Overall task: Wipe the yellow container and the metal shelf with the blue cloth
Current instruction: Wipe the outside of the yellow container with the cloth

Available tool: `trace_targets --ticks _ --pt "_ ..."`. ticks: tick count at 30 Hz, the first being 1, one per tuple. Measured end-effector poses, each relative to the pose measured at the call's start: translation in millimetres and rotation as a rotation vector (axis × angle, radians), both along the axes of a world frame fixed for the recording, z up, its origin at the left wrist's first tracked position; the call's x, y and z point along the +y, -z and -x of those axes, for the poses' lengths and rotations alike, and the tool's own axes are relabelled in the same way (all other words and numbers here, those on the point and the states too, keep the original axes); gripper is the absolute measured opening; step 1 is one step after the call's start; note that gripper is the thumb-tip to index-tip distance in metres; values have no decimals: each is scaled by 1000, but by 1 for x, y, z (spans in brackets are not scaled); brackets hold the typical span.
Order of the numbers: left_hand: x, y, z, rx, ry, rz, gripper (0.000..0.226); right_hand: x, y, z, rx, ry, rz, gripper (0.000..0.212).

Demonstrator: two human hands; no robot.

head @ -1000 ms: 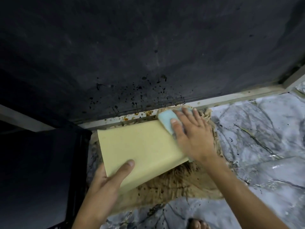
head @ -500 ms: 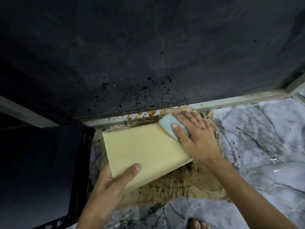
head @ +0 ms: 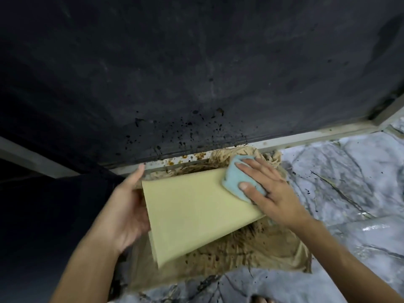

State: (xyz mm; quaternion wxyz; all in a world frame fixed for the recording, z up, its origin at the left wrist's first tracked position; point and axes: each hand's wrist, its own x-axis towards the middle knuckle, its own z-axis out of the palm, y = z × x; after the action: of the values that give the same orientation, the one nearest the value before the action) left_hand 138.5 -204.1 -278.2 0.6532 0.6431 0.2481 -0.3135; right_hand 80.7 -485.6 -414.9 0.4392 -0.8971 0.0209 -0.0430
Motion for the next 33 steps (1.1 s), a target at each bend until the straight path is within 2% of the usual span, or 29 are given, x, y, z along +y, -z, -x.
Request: trace_targets --ticks 4,6,8,10,13,15,18,20,23,26,30,33 --pt "-6 4 -12 -81 62 11 33 -4 4 -3 -79 67 -154 40" --pt "-7 2 0 -78 129 -75 26 -5 -2 2 -86 166 -143 31" --pt "-16 2 16 -44 105 -158 21 -1 -10 19 -59 217 -103 33" --pt "-20 5 39 -76 114 -211 25 15 -17 36 -9 155 -103 38" --pt "-22 13 44 -108 201 -266 42 61 -25 49 -12 76 -217 39" --pt "-19 24 38 -89 195 -256 47 96 -27 49 -39 44 -264 38" --pt "-16 36 36 -108 62 -147 40 128 -48 29 23 94 -484 35" --pt "-16 37 41 -84 45 -58 35 137 -68 3 62 51 -562 30" --pt "-10 42 47 -92 167 -60 55 145 -84 -26 73 -134 -442 35" --pt "-9 43 52 -138 176 -73 60 138 -58 -23 101 -226 -115 47" --pt "0 51 62 -179 154 -83 44 83 4 -10 278 9 84 57" --pt "4 55 62 -192 203 -72 49 44 29 -3 379 224 -5 57"
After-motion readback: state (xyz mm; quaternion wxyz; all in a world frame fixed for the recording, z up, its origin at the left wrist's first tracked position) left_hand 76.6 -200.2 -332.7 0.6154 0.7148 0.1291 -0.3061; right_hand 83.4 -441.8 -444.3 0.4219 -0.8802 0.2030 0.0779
